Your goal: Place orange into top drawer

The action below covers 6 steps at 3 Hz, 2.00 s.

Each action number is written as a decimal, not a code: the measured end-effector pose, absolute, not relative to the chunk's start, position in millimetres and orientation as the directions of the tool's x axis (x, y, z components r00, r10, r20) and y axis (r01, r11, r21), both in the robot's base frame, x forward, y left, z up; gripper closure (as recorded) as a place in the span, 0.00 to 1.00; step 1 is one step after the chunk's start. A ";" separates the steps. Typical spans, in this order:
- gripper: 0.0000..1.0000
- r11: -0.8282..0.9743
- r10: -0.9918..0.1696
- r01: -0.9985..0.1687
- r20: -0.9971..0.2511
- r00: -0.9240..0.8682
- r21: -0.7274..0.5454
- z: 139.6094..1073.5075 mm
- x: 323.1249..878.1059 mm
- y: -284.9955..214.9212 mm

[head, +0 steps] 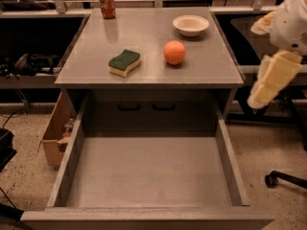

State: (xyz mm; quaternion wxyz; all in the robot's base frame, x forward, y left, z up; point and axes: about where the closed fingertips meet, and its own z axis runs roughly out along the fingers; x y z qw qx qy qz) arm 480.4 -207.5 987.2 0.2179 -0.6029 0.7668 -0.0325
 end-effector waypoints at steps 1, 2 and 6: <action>0.00 0.312 -0.876 -0.895 -0.462 -0.141 -0.318 992.4 556.8 -187.2; 0.00 0.348 -0.777 -0.884 -0.624 -0.086 -0.311 997.0 628.0 -154.2; 0.00 0.419 -0.625 -0.888 -0.769 -0.131 -0.189 898.7 774.4 -65.4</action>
Offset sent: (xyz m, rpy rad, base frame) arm 0.2379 0.0888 0.0249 0.6041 -0.2156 0.0675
